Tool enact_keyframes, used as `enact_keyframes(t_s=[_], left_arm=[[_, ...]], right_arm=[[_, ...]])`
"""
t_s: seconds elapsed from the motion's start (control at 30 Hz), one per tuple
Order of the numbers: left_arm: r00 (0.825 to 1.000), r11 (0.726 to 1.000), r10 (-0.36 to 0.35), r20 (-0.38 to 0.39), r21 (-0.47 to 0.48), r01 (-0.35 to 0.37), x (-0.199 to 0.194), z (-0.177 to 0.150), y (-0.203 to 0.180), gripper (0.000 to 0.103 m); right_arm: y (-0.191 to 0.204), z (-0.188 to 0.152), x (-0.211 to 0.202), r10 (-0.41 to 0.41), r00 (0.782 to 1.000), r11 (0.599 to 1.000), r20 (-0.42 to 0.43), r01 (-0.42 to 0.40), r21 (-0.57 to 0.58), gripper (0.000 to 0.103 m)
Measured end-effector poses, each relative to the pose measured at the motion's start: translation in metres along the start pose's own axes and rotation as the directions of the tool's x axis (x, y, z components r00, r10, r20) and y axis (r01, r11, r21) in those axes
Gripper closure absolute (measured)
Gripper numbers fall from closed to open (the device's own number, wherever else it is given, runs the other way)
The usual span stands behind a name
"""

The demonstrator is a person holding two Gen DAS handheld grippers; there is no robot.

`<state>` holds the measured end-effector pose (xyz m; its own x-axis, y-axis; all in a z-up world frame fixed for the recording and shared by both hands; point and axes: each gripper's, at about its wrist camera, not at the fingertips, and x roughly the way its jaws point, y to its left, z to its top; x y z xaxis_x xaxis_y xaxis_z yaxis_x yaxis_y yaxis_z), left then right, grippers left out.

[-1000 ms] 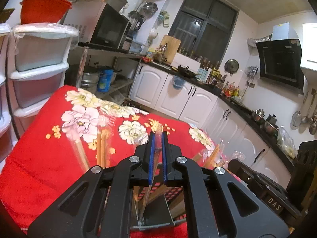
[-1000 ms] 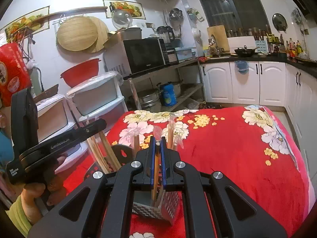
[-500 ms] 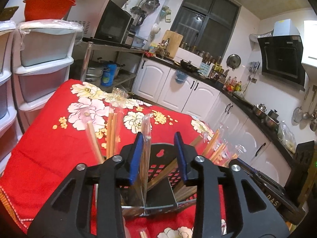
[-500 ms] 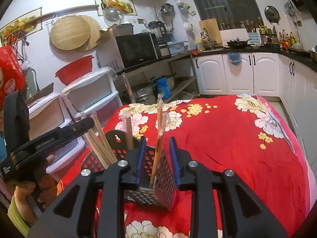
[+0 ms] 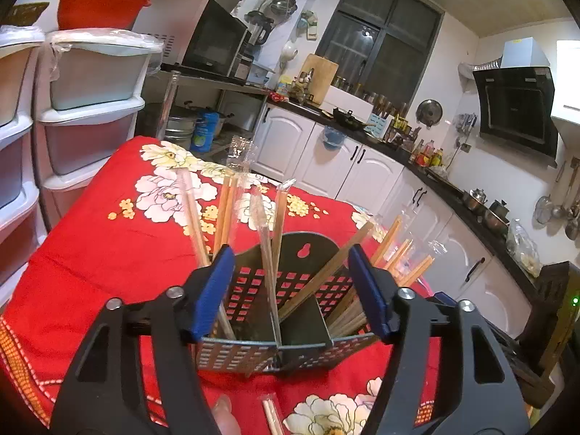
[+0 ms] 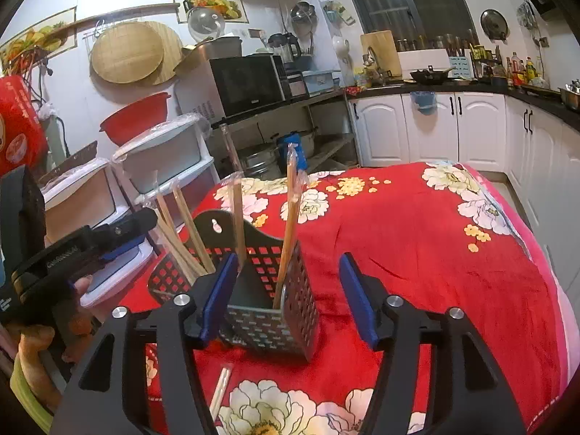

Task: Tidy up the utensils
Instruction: 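Withdraw both open tools from the caddy toward the remaining chopsticks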

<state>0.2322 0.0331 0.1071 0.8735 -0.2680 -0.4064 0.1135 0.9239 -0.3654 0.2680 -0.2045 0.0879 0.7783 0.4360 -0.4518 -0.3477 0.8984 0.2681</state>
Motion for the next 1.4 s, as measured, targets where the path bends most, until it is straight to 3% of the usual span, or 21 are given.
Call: enact_keyframes(t_s=[0.43, 0.9, 1.4], left_arm=[[1.000, 1.000, -0.005, -0.003, -0.008, 0.005, -0.020, -0.015, 0.006, 0.012], [0.997, 1.000, 0.019, -0.072, -0.016, -0.020, -0.027, -0.049, 0.012, 0.012], [0.976, 0.998, 0.059, -0.207, -0.011, -0.063, -0.012, -0.101, 0.008, 0.012]], right_arm=[[-0.001, -0.015, -0.011, -0.019, 1.000, 1.000, -0.021, 0.019, -0.003, 0.034], [-0.008, -0.036, -0.020, -0.043, 0.997, 0.999, -0.068, 0.042, -0.010, 0.030], [-0.030, -0.069, -0.024, -0.098, 0.980, 0.995, -0.172, 0.097, -0.016, 0.028]])
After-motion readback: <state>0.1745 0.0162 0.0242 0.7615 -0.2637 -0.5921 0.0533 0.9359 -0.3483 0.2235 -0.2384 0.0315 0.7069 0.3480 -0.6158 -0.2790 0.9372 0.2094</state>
